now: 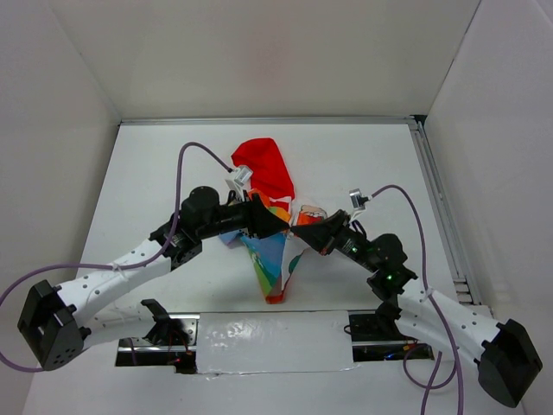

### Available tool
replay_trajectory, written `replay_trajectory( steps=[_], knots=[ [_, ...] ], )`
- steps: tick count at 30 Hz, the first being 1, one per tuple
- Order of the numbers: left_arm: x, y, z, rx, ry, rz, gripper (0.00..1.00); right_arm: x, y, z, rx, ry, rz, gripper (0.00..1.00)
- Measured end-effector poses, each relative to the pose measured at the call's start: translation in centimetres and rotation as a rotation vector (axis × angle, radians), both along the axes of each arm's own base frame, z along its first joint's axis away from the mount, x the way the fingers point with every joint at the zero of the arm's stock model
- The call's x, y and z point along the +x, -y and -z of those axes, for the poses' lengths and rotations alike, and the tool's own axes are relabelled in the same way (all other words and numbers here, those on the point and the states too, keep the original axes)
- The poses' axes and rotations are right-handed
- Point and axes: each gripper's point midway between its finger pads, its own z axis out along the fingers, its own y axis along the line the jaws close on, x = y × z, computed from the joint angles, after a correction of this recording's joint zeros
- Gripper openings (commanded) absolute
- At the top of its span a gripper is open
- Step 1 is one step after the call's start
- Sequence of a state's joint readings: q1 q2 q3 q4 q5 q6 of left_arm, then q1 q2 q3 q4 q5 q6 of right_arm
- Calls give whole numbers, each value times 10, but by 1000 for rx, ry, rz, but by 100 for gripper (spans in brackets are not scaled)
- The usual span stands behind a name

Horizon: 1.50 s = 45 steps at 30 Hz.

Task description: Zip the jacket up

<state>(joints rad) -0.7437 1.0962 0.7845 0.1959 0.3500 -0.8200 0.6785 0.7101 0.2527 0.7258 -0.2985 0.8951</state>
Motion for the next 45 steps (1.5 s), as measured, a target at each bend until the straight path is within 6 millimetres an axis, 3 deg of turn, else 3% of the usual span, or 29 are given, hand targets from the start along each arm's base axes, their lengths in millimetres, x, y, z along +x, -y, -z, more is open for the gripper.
replay_trajectory(
  steps=[5, 8, 9, 11, 12, 13, 19, 32, 34, 38, 45],
  knots=[
    [-3, 1, -4, -16, 7, 23, 47, 0, -2, 1, 29, -17, 0, 0],
    [-6, 3, -8, -35, 12, 44, 33, 1, -2, 2, 46, -28, 13, 0],
    [-7, 3, -9, -41, 11, 52, 23, 1, -2, 2, 53, -30, 16, 0],
    [-10, 4, -11, -51, 9, 69, 14, 2, -2, 0, 67, -36, 29, 0],
    [-11, 5, -12, -55, 9, 80, 2, 4, -1, -1, 75, -39, 40, 0],
    [-13, 6, -12, -56, 9, 88, 0, 5, 0, -2, 82, -41, 49, 0],
    [-12, 7, -15, -79, 33, 108, 0, 7, 3, -5, 112, -62, 78, 0],
    [-16, 9, 0, -80, 91, 153, 0, 11, 8, 7, 84, -145, 127, 0],
    [-14, 9, 2, -73, 91, 139, 0, 13, 7, 9, 60, -159, 136, 16],
    [-16, 8, 10, -44, 57, 135, 0, 32, 11, 10, -5, -167, 222, 35],
    [5, 7, 3, -6, 46, 19, 0, 35, 8, 15, -116, -139, 225, 55]
  ],
)
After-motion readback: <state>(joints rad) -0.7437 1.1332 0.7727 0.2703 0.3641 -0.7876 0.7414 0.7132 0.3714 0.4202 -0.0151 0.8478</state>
